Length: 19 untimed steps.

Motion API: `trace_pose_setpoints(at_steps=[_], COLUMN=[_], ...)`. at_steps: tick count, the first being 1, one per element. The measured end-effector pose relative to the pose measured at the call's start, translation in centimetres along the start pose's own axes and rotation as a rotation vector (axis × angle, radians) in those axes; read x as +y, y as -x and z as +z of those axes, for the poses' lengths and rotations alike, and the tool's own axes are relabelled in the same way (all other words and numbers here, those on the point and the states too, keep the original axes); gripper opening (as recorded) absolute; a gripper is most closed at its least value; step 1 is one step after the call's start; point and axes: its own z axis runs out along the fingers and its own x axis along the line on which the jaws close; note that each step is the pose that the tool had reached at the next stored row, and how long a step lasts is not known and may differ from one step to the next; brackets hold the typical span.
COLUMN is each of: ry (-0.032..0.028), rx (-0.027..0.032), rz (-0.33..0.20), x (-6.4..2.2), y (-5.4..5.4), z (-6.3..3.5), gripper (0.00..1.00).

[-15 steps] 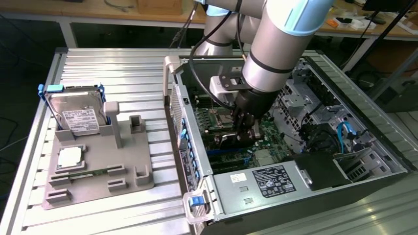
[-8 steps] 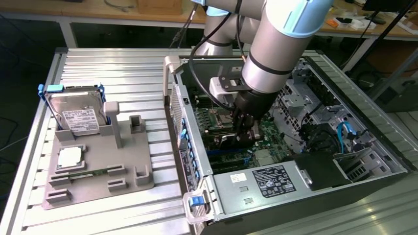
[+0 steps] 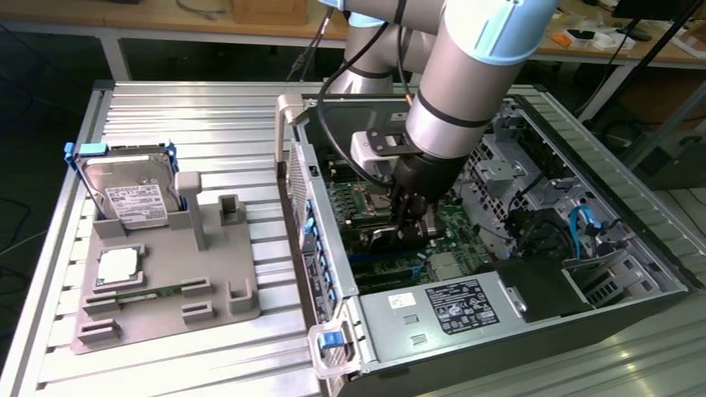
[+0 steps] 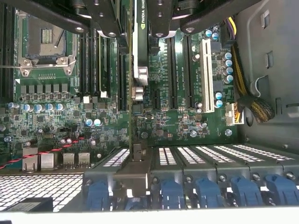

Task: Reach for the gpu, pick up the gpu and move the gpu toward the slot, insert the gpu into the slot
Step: 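Insert the gpu into the slot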

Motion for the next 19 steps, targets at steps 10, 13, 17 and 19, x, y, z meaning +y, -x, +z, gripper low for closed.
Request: trace_pose_setpoints(at_steps=[10,13,17,19], ry=[0.0000,-0.0002,-0.0006,-0.0004], rx=[0.0003,0.0001,-0.0007,-0.0002], rz=[0.000,0.000,0.000,0.000], x=[0.00,0.00,-0.01,-0.01], y=[-0.01,-0.01,0.00,0.00], z=[0.48,0.49,0.40,0.32], gripper=[0.27,0.27,0.27,0.27])
